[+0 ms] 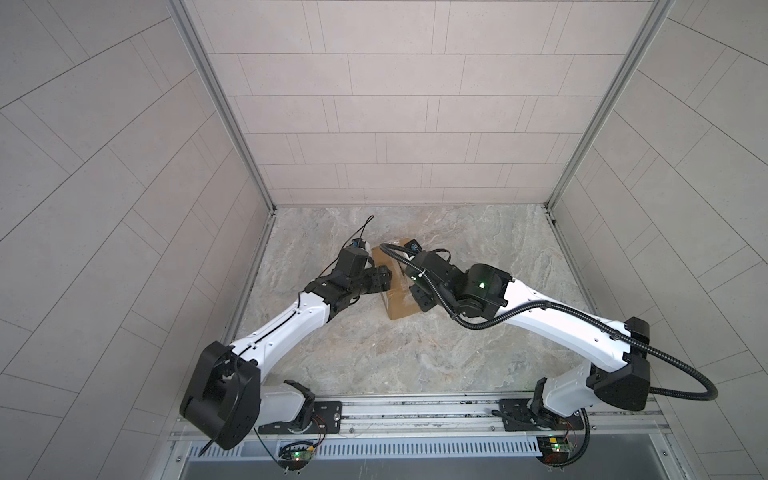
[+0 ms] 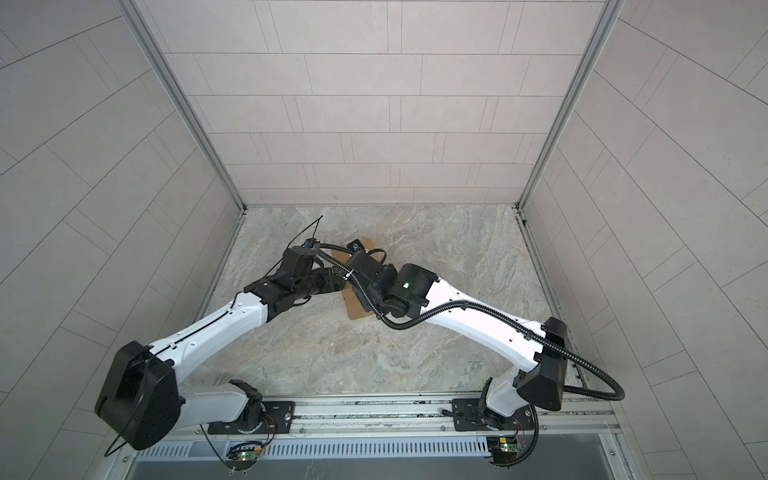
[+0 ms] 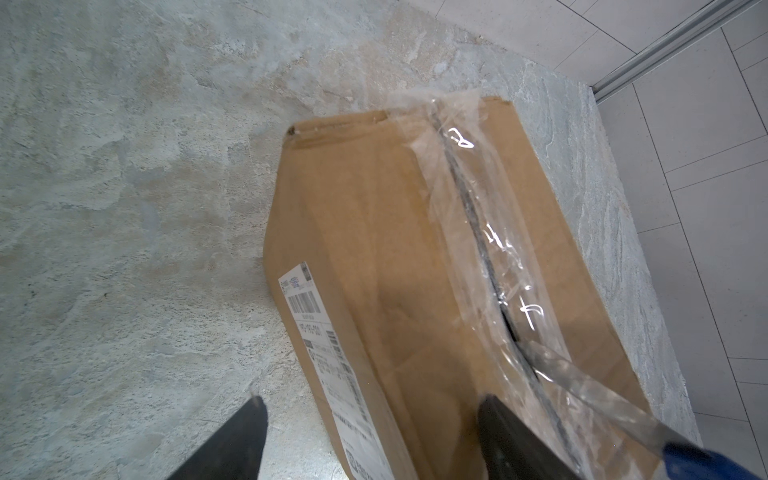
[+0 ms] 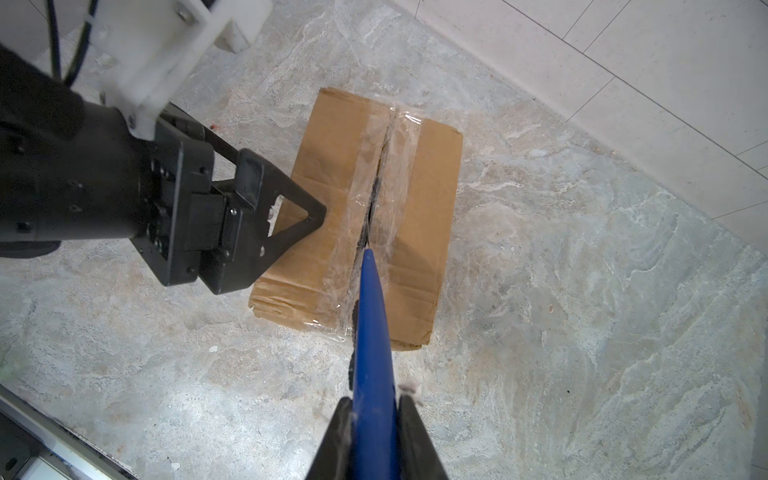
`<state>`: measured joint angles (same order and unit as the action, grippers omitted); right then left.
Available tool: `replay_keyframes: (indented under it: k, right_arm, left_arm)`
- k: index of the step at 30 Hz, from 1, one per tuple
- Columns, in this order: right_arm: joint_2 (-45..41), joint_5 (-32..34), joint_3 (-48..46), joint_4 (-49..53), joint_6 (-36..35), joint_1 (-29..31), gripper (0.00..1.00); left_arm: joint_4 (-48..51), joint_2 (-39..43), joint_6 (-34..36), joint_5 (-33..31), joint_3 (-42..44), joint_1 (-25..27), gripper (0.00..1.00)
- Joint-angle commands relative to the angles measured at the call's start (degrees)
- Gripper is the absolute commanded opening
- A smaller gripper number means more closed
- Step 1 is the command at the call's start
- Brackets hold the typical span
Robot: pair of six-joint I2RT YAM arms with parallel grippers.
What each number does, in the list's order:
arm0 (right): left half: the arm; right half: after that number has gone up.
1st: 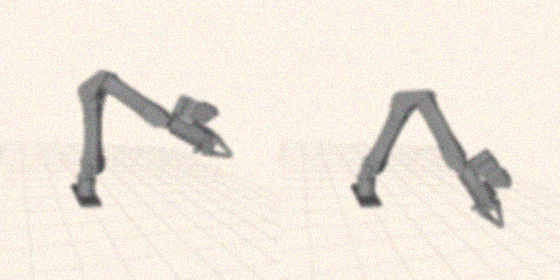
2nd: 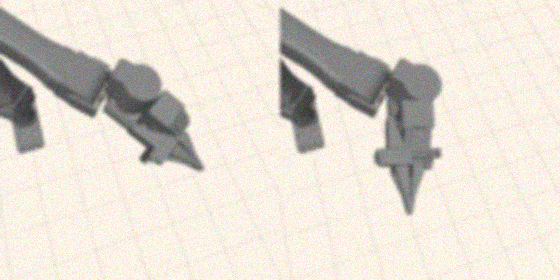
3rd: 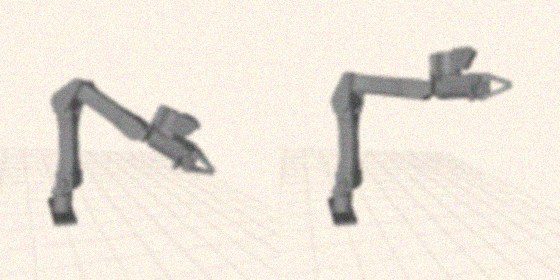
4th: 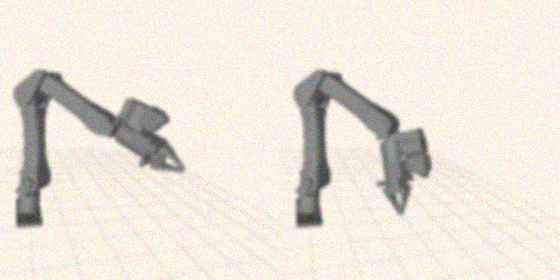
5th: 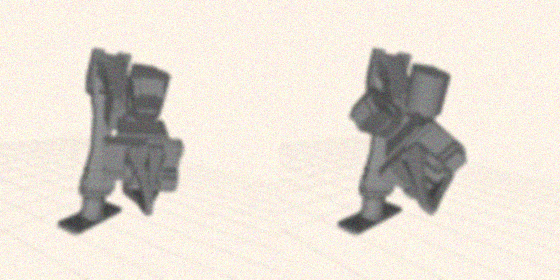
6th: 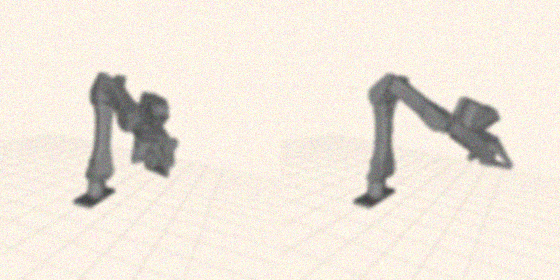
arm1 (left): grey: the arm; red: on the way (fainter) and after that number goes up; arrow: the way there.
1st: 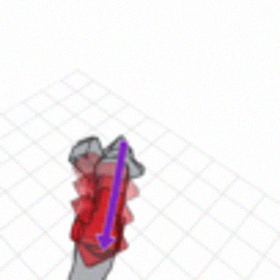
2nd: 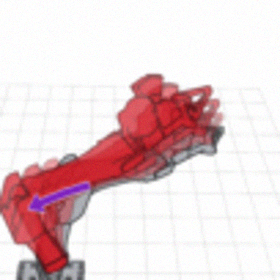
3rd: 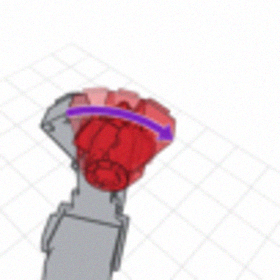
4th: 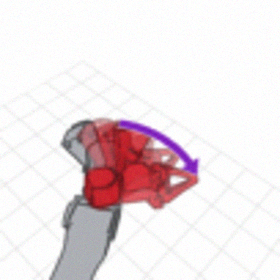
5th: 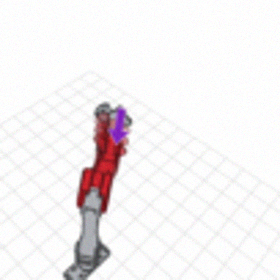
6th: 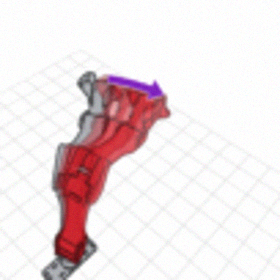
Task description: Unpack the express box
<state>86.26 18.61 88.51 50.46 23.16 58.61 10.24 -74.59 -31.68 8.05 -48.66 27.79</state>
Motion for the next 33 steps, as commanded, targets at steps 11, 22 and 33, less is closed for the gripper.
replay_keyframes:
  k: [11, 22, 33]
  right_arm:
    - [1.65, -2.85, 2.75, 4.28, 0.53, 0.37, 0.00]
    - [1.44, -6.01, 6.15, 13.19, -1.18, 0.32, 0.00]
    - [4.09, -10.36, 5.44, 6.05, -8.31, -3.14, 0.00]
  left_arm:
    - [3.37, -2.12, -3.96, -3.73, 0.50, 2.09, 0.79]
    - [4.37, -2.95, -7.78, -6.61, 1.09, 2.87, 0.76]
    - [1.85, 3.65, -10.11, -4.56, 2.96, 2.88, 0.78]
